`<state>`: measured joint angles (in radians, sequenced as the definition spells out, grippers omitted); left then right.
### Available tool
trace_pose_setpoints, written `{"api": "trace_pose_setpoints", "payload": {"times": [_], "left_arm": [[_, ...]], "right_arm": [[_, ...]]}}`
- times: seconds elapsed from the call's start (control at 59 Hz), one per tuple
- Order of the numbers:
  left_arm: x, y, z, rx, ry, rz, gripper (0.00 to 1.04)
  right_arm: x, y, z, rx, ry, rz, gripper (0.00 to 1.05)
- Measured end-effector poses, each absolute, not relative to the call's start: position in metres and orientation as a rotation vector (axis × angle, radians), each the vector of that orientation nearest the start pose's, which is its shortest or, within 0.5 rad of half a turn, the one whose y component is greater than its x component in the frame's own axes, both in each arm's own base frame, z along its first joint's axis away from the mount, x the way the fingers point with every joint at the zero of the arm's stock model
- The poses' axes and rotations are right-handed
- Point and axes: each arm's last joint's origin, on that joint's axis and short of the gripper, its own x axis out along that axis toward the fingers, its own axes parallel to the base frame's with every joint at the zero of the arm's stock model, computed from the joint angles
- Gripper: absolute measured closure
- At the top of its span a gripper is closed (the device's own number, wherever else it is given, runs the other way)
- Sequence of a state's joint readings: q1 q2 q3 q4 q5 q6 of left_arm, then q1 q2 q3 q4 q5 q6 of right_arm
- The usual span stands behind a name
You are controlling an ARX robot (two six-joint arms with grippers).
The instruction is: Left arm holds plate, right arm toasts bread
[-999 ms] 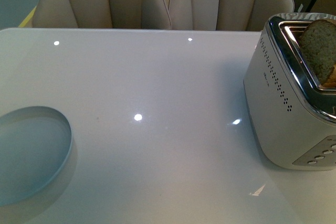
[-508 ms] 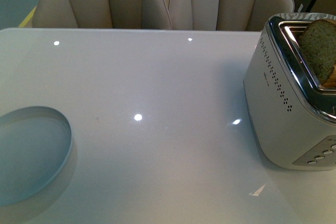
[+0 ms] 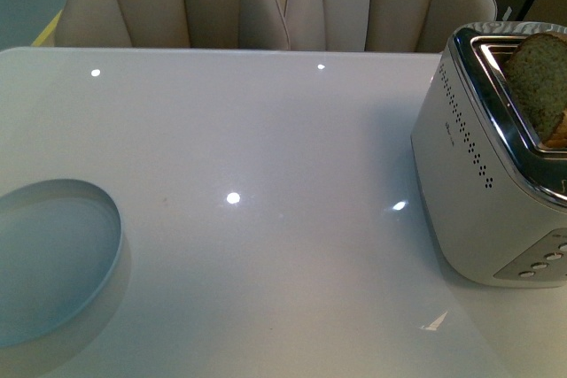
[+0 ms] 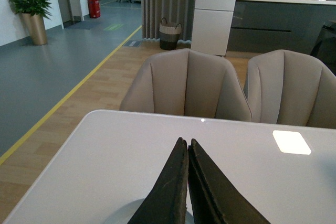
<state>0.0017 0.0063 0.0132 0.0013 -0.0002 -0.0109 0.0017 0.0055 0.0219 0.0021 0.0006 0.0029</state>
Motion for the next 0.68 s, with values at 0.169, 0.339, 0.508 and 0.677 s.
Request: {"api": "trace_pose_setpoints", "payload": {"times": [0.169, 0.339, 0.508, 0.677], "left_arm": [[0.0973, 0.0002, 0.1676, -0.011, -0.008, 0.002, 0.64], [0.0973, 0.0002, 0.1676, -0.011, -0.008, 0.002, 0.23], [0.0973, 0.0002, 0.1676, -0.009, -0.008, 0.002, 0.07], [0.0973, 0.0002, 0.1676, -0.009, -0.008, 0.002, 0.07]], "right_arm": [[0.0967, 0.0001, 0.1708, 0.003, -0.018, 0.001, 0.09], [0.0967, 0.0001, 0.1708, 0.003, -0.018, 0.001, 0.09], [0.0967, 0.0001, 0.1708, 0.003, -0.019, 0.001, 0.09], [0.0967, 0.0001, 0.1708, 0.003, -0.019, 0.001, 0.09]]}}
